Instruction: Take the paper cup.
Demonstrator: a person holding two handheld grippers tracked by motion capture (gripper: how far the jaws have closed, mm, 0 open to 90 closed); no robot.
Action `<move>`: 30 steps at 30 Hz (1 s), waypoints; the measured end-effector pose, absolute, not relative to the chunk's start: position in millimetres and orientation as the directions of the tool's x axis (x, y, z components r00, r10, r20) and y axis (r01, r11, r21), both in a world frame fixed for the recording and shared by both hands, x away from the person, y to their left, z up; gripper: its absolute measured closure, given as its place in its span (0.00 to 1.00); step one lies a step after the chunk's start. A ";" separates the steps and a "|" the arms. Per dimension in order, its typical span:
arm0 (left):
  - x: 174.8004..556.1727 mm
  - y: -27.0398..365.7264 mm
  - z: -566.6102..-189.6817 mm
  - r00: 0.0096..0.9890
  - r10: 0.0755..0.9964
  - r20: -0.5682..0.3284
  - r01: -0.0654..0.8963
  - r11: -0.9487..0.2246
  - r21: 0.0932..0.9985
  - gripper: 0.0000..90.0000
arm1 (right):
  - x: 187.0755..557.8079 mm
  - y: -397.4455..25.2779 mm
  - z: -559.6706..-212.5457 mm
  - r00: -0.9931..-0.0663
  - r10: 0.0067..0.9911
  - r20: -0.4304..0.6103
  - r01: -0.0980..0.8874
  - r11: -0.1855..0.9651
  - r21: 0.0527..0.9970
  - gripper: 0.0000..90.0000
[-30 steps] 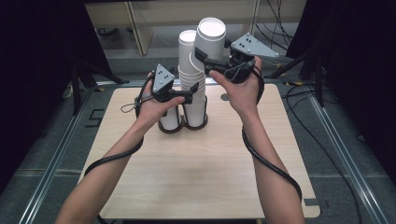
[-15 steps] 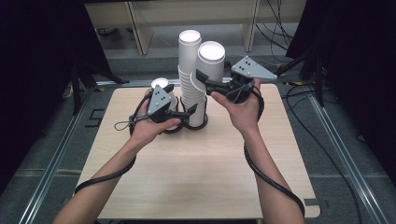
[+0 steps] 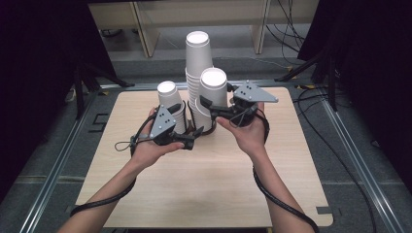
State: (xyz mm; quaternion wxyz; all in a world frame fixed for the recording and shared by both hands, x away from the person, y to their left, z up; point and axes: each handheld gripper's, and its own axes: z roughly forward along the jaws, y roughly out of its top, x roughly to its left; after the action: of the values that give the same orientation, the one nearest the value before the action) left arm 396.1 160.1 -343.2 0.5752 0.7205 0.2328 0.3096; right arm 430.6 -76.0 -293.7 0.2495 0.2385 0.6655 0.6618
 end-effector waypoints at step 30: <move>359.9 170.0 -390.1 0.741 0.656 0.143 0.045 -0.261 0.964 0.00 | 399.9 -67.9 -361.6 -0.806 0.592 0.001 0.060 0.080 0.995 0.23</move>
State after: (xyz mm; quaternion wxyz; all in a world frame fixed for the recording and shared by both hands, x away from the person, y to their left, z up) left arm 359.9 170.0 -390.1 0.5604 0.7459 0.2351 0.2726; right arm 399.9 -67.9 -361.6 0.2084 0.2313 0.7046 0.6376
